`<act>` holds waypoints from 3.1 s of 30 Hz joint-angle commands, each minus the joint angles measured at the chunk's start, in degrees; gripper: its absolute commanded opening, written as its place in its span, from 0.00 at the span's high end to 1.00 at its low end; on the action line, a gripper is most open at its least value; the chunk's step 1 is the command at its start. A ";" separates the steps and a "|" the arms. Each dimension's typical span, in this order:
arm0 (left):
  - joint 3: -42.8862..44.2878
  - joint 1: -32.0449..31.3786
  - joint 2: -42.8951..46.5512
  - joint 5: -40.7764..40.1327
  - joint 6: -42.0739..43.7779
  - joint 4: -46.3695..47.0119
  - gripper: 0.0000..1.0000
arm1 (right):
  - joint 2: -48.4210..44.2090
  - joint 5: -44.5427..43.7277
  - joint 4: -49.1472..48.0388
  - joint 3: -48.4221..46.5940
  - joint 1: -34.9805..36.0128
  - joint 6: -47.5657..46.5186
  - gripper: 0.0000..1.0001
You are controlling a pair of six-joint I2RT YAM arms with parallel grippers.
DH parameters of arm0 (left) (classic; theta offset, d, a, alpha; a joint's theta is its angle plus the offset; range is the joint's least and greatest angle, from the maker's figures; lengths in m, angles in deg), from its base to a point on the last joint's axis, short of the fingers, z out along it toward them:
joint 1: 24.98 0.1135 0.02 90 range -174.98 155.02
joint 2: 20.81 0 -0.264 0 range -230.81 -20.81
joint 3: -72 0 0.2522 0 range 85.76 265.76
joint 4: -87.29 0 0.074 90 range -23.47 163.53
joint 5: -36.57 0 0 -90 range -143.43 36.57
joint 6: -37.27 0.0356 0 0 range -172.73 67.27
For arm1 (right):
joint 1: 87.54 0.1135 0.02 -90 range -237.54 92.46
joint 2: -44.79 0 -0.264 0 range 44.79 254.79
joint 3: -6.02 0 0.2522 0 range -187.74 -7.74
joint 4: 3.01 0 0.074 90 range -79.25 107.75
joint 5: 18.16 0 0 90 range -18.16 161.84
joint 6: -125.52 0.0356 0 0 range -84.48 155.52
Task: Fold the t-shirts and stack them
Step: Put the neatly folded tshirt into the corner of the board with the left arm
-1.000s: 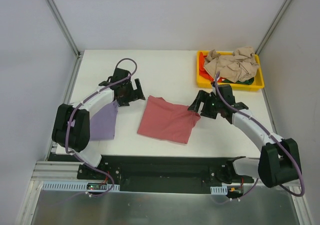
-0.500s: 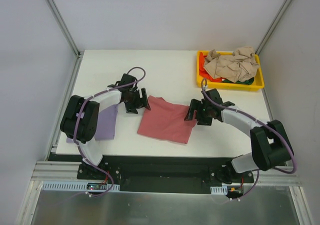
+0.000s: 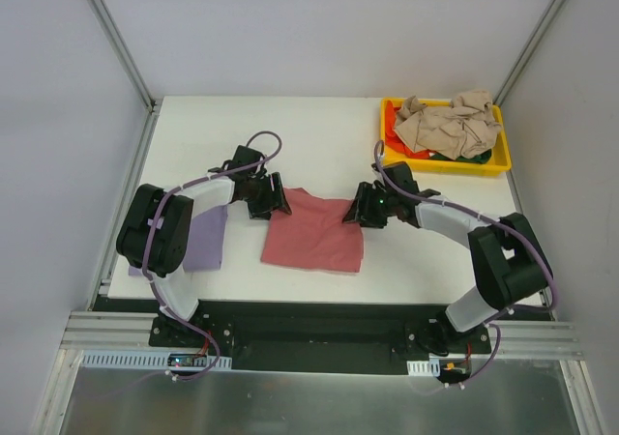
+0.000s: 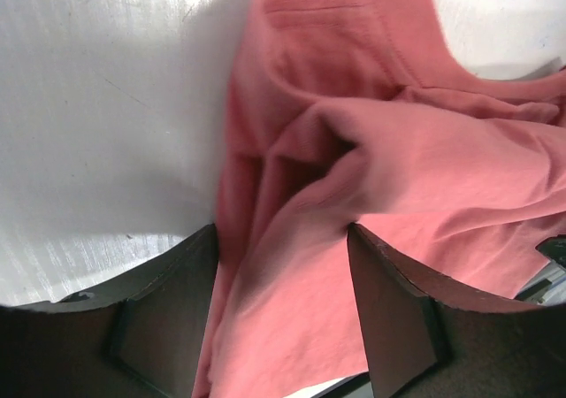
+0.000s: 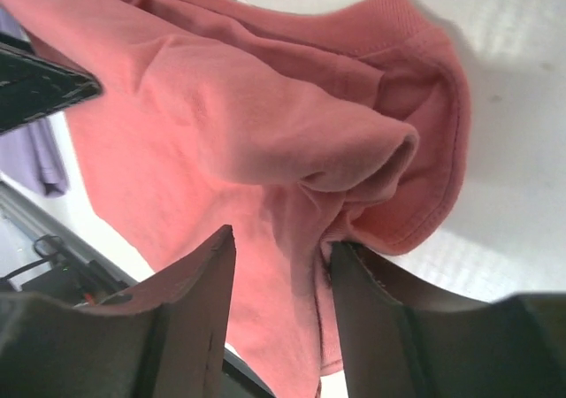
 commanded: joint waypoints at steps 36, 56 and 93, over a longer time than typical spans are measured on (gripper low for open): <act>-11.13 0.23 11.71 -8.83 -1.59 -4.48 0.11 | 5.58 13.80 -13.07 4.99 -7.32 6.45 0.64; -4.81 -5.82 -0.31 -13.38 -3.16 -5.80 0.21 | -24.57 10.03 -0.23 12.27 -8.46 0.28 0.24; 8.46 -9.79 18.40 -66.91 -0.62 -49.38 1.00 | -61.59 -22.40 18.76 20.28 -11.89 -6.48 0.04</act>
